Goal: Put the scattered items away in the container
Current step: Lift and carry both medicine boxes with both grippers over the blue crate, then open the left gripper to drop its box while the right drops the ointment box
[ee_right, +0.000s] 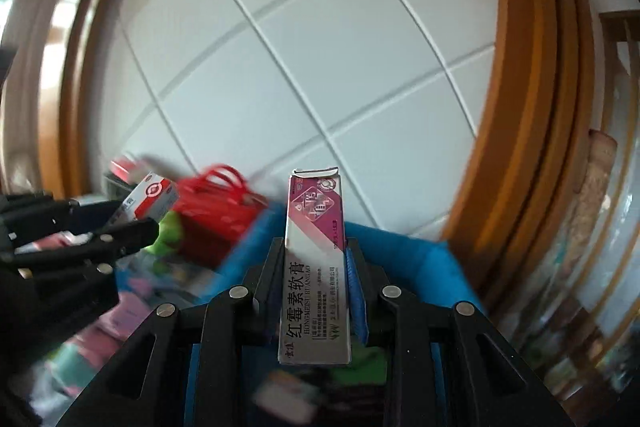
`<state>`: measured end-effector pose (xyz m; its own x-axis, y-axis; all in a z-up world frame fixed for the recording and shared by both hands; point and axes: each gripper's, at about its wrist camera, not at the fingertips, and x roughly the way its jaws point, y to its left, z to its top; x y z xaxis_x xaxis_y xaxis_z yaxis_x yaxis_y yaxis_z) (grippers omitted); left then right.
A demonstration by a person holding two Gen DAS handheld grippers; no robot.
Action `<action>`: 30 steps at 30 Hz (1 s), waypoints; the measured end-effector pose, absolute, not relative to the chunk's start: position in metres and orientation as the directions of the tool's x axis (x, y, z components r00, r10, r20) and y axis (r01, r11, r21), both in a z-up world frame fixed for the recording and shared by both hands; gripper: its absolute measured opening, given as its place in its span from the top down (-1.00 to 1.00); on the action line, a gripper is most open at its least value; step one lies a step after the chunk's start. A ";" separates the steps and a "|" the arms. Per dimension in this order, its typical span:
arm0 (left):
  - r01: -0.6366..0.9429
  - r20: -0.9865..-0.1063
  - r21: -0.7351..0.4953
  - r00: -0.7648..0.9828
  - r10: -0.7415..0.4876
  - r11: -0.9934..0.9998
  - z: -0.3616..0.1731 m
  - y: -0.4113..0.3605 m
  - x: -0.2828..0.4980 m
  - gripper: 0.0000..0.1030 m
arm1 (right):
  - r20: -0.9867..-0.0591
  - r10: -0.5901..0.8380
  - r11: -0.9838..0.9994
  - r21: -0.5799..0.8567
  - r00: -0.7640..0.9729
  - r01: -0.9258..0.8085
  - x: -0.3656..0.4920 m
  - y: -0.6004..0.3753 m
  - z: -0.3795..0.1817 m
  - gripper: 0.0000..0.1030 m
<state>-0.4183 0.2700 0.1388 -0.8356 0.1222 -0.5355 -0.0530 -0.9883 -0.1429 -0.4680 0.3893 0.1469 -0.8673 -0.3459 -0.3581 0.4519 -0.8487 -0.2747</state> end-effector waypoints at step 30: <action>-0.193 -0.990 -0.051 -0.122 0.075 -0.980 -0.093 0.435 -0.559 0.51 | -0.994 0.032 -0.800 -0.088 -0.104 0.594 -0.645 0.472 -0.134 0.46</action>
<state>-0.5591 0.4352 -0.0931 -0.1221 0.0753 -0.9897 -0.1926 -0.9800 -0.0508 -0.6453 0.4718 -0.1338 -0.1039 0.0323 -0.9941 0.5936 -0.7999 -0.0880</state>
